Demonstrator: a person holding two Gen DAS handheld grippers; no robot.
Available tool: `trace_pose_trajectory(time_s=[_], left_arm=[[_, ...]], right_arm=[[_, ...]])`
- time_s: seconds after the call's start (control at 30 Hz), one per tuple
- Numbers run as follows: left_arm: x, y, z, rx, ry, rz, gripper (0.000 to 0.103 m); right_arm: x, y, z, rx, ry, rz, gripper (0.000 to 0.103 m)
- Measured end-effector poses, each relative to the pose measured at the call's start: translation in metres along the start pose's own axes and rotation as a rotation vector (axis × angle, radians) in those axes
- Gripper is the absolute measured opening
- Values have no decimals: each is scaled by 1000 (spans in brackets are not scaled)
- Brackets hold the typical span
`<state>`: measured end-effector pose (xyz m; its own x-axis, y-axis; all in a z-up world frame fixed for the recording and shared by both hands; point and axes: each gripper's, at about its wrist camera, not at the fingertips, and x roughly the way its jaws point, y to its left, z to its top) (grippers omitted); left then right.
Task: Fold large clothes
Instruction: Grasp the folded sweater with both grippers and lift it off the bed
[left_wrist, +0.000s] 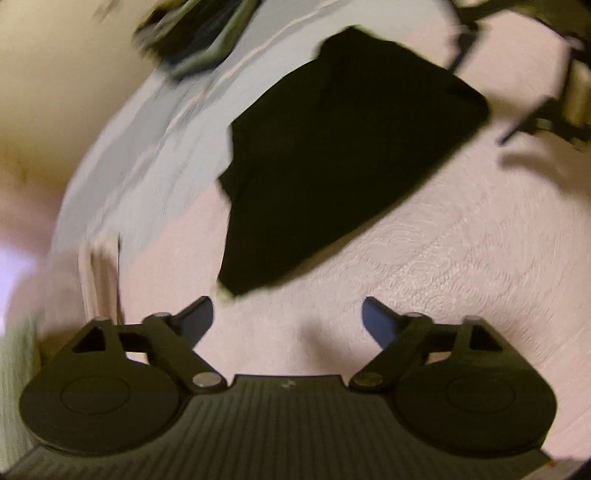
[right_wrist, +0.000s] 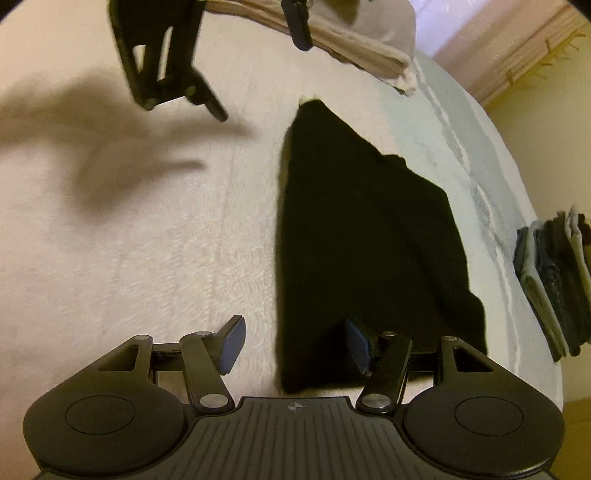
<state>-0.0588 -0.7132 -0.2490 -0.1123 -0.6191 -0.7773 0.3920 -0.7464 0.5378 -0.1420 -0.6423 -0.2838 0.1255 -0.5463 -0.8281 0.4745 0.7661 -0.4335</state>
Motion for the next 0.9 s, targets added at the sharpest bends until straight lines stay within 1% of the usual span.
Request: trace_pose_trajectory(time_s=[0.07, 0.17, 0.2, 0.23, 0.27, 0.3, 0.37, 0.43, 0.5, 0.6, 0.63, 0.67, 0.7, 0.73, 0.77, 0.8, 0.83, 0.87, 0.9], left_arm=[[9, -9, -2, 81, -33, 8, 87], [27, -18, -2, 161, -64, 1, 88], [33, -20, -2, 185, -71, 1, 89], [39, -22, -1, 211, -79, -3, 89], [45, -24, -1, 234, -87, -8, 89], [50, -25, 0, 253, -89, -9, 89], [61, -27, 2, 301, -99, -2, 89], [72, -28, 5, 346, -115, 25, 89], [79, -28, 10, 382, -137, 55, 89], [80, -31, 21, 439, -173, 97, 88], [80, -31, 27, 438, -171, 95, 88], [78, -31, 33, 425, -175, 69, 87], [75, -34, 39, 421, -183, 60, 85], [71, -39, 44, 426, -187, 58, 78], [68, -45, 49, 430, -184, 42, 64], [65, -49, 53, 427, -173, 25, 56], [63, -55, 56, 422, -159, 7, 42], [62, -61, 58, 419, -145, -1, 36], [61, -65, 58, 407, -134, -6, 35]], right_arm=[[12, 3, -1, -22, -7, -28, 56], [29, 4, -6, -115, -17, -96, 56], [34, 3, -7, -149, -11, -121, 55], [36, -1, -9, -161, -14, -119, 50], [35, -8, -11, -144, -21, -99, 36], [32, -15, -11, -126, -31, -82, 26], [18, -29, -12, -89, -53, -46, 22], [2, -47, -12, -47, -69, -13, 21], [-16, -64, -15, -27, -76, 1, 20], [-35, -87, -25, -10, -75, 47, 20], [-40, -90, -30, -22, -71, 46, 20], [-41, -93, -36, -28, -67, 57, 20], [-41, -95, -43, -35, -61, 68, 21], [-38, -94, -49, -44, -57, 69, 21], [-35, -92, -55, -52, -53, 72, 21], [-31, -89, -58, -57, -49, 74, 22], [-28, -85, -59, -63, -47, 69, 23], [-26, -78, -62, -74, -45, 59, 26], [-23, -68, -64, -90, -39, 37, 33]])
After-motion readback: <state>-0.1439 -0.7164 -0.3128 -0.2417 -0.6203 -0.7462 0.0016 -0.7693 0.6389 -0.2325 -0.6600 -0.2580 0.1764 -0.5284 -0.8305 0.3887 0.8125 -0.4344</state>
